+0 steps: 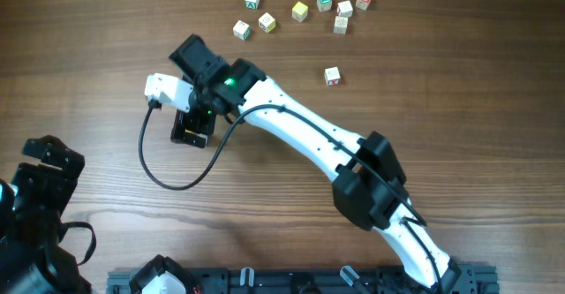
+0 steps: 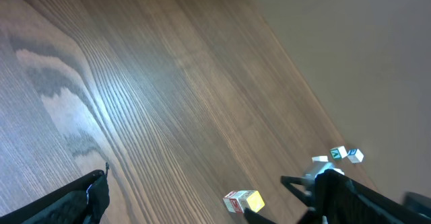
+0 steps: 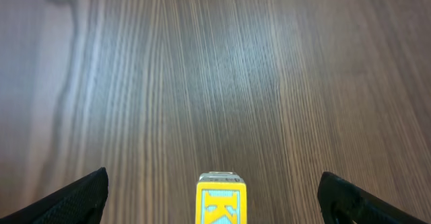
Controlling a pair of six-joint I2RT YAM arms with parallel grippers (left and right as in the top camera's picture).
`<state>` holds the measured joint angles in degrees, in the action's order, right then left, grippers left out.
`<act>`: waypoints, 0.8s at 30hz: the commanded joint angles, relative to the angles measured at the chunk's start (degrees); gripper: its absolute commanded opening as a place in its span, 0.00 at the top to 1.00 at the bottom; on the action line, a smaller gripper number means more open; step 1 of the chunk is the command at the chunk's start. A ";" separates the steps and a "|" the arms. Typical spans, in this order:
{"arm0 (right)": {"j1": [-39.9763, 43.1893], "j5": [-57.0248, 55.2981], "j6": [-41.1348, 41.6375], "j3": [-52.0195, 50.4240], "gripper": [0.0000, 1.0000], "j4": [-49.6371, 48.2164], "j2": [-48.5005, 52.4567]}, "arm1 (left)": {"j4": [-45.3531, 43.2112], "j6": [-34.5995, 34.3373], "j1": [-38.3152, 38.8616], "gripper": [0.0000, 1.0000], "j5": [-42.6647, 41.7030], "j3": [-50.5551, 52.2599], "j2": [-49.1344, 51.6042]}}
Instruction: Form a tower
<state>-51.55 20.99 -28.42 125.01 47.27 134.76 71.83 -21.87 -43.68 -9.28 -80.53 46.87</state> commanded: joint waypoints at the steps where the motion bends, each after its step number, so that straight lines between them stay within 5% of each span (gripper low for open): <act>1: -0.68 -4.07 -3.37 0.13 0.00 -0.26 2.86 | -0.13 0.90 -0.37 0.00 0.39 -0.33 -0.13; 14: -0.79 -7.98 -3.06 0.13 0.02 -1.11 9.07 | -0.13 0.90 -0.37 0.00 0.39 -0.33 -0.13; 24: -0.79 -10.80 -2.89 0.13 0.18 -1.40 10.36 | -0.13 0.90 -0.37 0.00 0.39 -0.33 -0.13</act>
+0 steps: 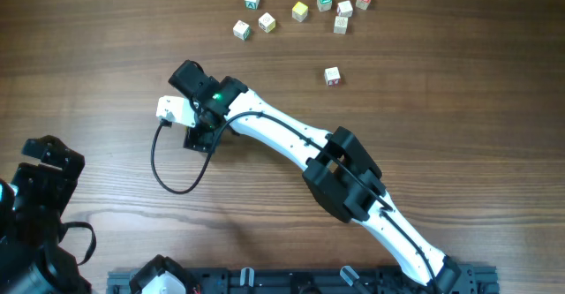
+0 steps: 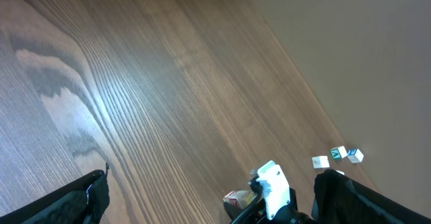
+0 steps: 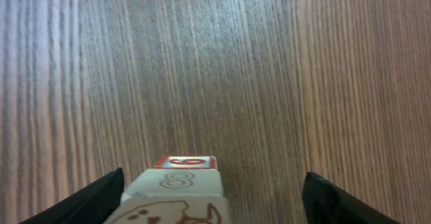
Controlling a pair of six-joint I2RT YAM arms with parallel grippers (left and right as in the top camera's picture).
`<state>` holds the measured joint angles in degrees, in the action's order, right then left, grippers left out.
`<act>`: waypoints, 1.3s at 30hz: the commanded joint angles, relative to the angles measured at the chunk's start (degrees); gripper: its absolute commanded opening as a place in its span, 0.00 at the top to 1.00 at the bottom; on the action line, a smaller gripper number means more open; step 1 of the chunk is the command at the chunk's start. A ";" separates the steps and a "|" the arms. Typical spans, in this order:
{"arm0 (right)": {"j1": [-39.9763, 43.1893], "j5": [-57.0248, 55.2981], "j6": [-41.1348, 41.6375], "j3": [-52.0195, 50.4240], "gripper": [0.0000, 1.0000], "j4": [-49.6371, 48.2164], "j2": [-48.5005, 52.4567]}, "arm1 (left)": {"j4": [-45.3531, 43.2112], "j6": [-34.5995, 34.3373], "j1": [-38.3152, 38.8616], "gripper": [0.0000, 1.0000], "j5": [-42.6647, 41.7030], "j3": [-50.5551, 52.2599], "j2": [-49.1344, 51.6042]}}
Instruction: Form a tower
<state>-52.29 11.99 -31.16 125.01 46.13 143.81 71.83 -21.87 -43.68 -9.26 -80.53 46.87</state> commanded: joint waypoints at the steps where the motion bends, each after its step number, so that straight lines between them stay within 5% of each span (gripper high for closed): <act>1: -0.04 -1.79 -0.13 0.13 0.20 -0.22 1.31 | -0.13 0.90 -0.37 0.00 0.37 -0.33 -0.13; 39: -0.04 -1.70 0.02 0.13 0.52 2.54 1.31 | -0.13 0.90 -0.37 0.00 0.37 -0.33 -0.13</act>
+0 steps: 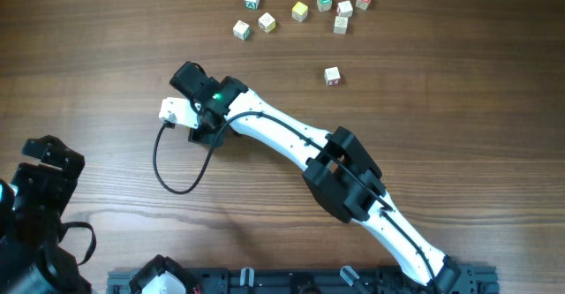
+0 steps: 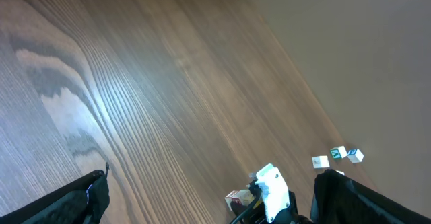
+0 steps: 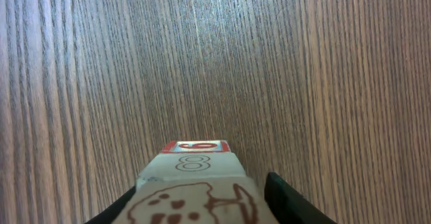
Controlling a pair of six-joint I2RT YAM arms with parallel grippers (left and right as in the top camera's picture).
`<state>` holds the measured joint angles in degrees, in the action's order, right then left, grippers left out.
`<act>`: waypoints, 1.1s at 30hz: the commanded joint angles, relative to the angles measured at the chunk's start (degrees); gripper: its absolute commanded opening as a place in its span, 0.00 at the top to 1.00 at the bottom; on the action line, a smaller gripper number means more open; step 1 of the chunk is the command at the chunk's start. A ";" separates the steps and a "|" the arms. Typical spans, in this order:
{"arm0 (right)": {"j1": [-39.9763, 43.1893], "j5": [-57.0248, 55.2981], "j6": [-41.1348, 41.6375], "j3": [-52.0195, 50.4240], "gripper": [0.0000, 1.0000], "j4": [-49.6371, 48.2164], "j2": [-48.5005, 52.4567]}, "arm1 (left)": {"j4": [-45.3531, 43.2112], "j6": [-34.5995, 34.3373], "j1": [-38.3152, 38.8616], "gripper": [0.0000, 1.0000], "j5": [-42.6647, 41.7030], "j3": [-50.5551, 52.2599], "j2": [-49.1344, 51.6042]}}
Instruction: Form a tower
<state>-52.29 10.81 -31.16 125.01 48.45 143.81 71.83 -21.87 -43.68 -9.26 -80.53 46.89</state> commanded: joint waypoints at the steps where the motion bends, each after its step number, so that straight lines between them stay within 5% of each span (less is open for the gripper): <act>1: -0.04 -0.55 0.00 0.13 0.53 0.24 1.31 | -0.13 0.90 -0.37 0.00 0.37 -0.33 -0.15; 11: -0.04 -0.33 -0.35 0.13 0.61 0.24 1.31 | -0.13 0.90 -0.37 0.00 0.37 -0.33 -0.15; 20: -0.04 -0.35 0.07 0.13 0.00 0.39 1.31 | -0.13 0.90 -0.37 0.00 0.37 -0.33 -0.15; 33: 8.04 -2.67 10.16 0.13 0.00 9.97 -11.06 | -0.13 0.90 -0.37 0.00 0.37 -0.33 -0.15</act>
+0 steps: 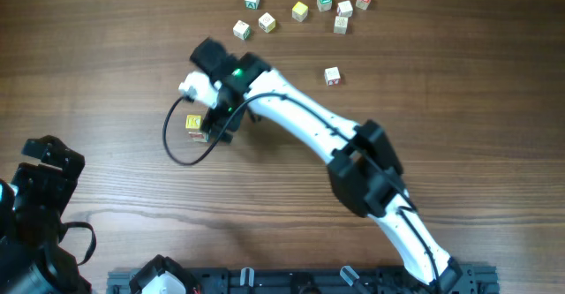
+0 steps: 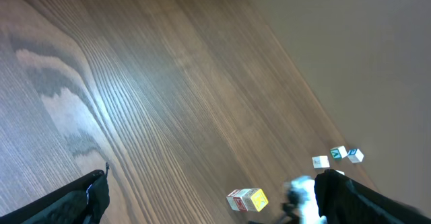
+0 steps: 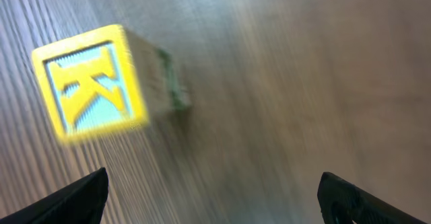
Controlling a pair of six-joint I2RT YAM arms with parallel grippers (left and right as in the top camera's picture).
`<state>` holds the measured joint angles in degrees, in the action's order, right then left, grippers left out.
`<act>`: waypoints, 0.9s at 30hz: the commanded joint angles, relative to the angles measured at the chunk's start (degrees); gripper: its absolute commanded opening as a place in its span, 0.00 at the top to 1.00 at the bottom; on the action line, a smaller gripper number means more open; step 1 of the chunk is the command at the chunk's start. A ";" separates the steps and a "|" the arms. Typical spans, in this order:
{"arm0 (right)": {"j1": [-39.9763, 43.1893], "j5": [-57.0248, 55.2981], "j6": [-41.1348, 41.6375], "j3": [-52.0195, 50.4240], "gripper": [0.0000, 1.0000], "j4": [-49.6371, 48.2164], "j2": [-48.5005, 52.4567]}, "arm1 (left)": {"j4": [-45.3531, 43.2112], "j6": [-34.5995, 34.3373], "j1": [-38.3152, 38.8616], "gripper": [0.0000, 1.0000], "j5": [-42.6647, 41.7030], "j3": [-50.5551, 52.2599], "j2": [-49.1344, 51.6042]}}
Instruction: Form a tower
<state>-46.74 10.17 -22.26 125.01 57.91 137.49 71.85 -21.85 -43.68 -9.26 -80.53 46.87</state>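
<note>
A yellow block with a K on top (image 1: 195, 124) stands on a red-and-white block (image 2: 236, 201) as a stack of two, left of the table's middle. The left wrist view shows both, the K block (image 2: 255, 198) uppermost. My right gripper (image 1: 217, 126) hangs just right of the stack, open, with nothing between its fingers (image 3: 71, 198). The K block (image 3: 87, 83) lies up and left in its blurred view. My left gripper (image 2: 215, 210) is open and empty, far off at the table's near left.
Several loose letter blocks (image 1: 300, 11) lie along the far edge. One more block (image 1: 332, 76) lies alone to the right of the arm. The right wrist's black cable (image 1: 172, 148) loops on the table beside the stack.
My right gripper was shut on a block at the stack. Now it is open and sits up and to the right of the stack, which is uncovered. The left arm has not moved.
My right gripper hung open over the K block. Then it was lower, with its fingers either side of a block face showing an 8. Then it was shut on that block. Now it is open and off the stack, which stands where it stood.
</note>
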 commanded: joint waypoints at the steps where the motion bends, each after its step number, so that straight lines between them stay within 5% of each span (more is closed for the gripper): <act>1: 3.34 -3.61 1.25 0.13 0.00 0.61 -5.46 | -0.15 0.85 -0.37 0.00 0.37 -0.33 -0.13; 8: 15.67 -5.05 17.33 0.13 0.01 2.34 -7.34 | -0.15 0.87 -0.37 0.00 0.37 -0.33 -0.13; 13: 19.26 6.21 17.79 0.13 0.00 2.58 -7.32 | -0.15 0.87 -0.37 0.00 0.37 -0.33 -0.13; 14: 19.23 6.25 17.79 0.13 0.06 2.58 -7.32 | -0.15 0.87 -0.37 0.00 0.37 -0.33 -0.13; 18: 19.06 16.00 17.84 0.13 0.69 -0.11 -7.30 | -0.15 0.87 -0.37 0.00 0.37 -0.33 -0.13; 21: 18.45 24.13 17.75 0.13 0.96 -3.10 -7.19 | -0.15 0.85 -0.37 0.00 0.37 -0.33 -0.13; 27: 15.47 33.42 16.65 0.11 0.96 -5.44 -5.33 | -0.15 0.87 -0.37 0.00 0.37 -0.33 -0.13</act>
<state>-30.09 35.64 -4.36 125.01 53.04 131.79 71.85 -21.71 -43.68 -9.26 -80.53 46.87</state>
